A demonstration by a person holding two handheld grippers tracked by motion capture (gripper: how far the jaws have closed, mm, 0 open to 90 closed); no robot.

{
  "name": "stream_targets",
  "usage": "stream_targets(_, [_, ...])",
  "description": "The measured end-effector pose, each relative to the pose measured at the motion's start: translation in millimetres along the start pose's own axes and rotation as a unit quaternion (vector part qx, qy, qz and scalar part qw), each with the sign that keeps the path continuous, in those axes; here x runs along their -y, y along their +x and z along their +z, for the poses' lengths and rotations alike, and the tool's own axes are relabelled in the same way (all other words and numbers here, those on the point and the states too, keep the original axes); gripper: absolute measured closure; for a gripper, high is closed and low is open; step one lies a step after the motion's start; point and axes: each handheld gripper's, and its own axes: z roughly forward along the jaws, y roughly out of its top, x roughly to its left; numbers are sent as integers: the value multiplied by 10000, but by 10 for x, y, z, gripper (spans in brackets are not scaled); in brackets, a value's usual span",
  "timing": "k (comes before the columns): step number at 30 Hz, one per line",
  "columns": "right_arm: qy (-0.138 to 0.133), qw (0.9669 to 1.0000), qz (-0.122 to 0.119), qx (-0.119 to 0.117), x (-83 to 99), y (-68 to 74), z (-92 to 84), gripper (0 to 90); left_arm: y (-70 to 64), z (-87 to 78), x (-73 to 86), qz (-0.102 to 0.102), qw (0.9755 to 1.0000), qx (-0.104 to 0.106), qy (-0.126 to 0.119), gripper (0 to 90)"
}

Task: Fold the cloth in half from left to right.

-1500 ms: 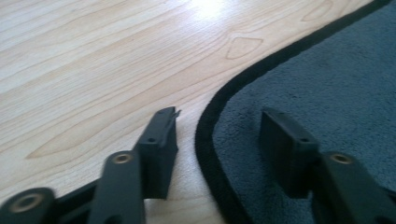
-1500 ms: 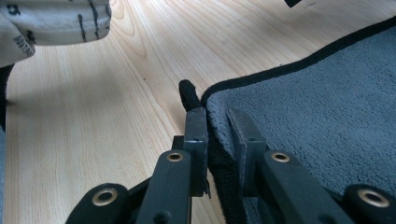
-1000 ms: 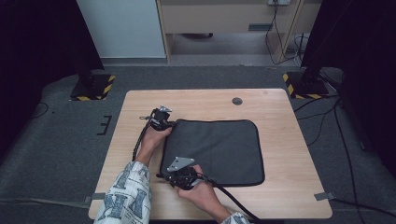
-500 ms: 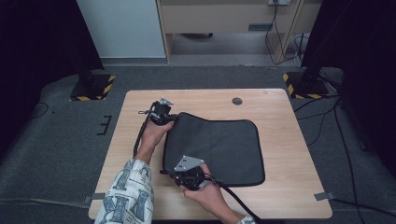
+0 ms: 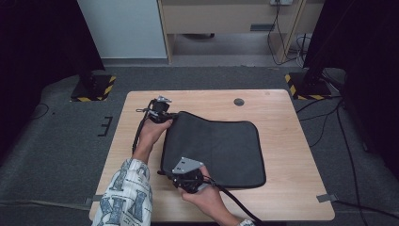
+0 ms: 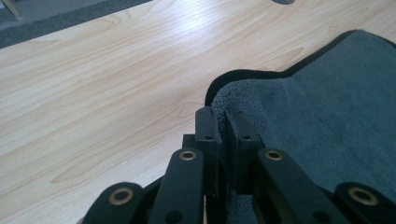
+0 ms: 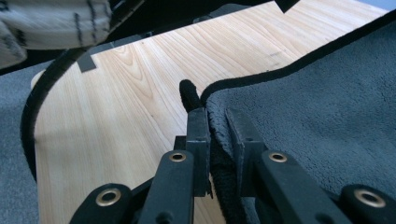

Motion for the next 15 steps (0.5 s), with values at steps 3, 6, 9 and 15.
stream_targets(3, [-48,10000,-7,26,-48,39,7,808,58,-29,22,-45,10000,7,44,842])
stream_targets(6, [-46,10000,-60,33,-99,66,6,808,111,-68,43,-132,9999,25,32,843])
stream_targets(9, [-69,9999,-72,38,-150,93,0,808,140,-112,51,-190,9998,35,-28,842])
stream_targets(15, [-66,9999,-147,18,-245,156,31,808,169,-188,46,-185,9998,46,-86,842])
